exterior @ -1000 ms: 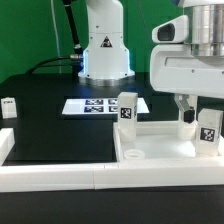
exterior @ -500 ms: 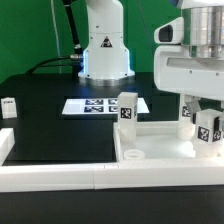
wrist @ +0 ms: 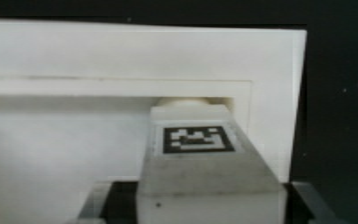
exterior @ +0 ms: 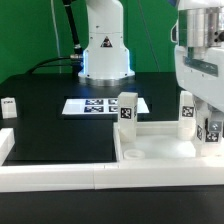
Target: Assemble square table
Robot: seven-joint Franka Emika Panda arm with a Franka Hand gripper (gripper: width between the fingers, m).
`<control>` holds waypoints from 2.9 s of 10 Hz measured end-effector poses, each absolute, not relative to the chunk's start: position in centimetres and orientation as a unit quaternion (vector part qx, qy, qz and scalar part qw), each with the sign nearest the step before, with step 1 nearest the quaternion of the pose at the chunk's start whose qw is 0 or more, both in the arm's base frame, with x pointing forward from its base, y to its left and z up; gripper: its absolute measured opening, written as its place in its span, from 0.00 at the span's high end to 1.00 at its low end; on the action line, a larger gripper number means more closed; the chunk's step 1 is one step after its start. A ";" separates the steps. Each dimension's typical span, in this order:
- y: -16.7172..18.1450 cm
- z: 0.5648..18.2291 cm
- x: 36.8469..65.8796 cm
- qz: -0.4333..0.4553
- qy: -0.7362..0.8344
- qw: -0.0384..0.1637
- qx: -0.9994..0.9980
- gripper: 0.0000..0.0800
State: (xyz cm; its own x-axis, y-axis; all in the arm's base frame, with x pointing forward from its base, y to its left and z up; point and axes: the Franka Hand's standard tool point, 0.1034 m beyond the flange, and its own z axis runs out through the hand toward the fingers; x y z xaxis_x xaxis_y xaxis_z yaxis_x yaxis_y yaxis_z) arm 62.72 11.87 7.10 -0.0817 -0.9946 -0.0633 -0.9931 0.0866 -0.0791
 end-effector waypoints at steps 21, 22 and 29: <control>11.6 7.2 63.5 -0.067 0.282 0.019 -0.957 0.19; 11.6 7.2 63.5 -0.067 0.284 0.019 -0.956 0.19; 11.2 7.1 63.2 -0.055 0.488 0.026 -0.871 0.64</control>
Offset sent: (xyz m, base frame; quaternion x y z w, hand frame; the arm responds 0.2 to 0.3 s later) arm 0.0120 -0.0072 0.0058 0.0229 0.0022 0.2475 0.9686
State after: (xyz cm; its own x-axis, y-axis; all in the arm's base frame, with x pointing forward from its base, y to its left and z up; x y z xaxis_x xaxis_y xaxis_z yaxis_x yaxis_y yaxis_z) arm 63.20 11.17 7.09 0.5175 -0.8529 0.0697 -0.8471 -0.5221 -0.0992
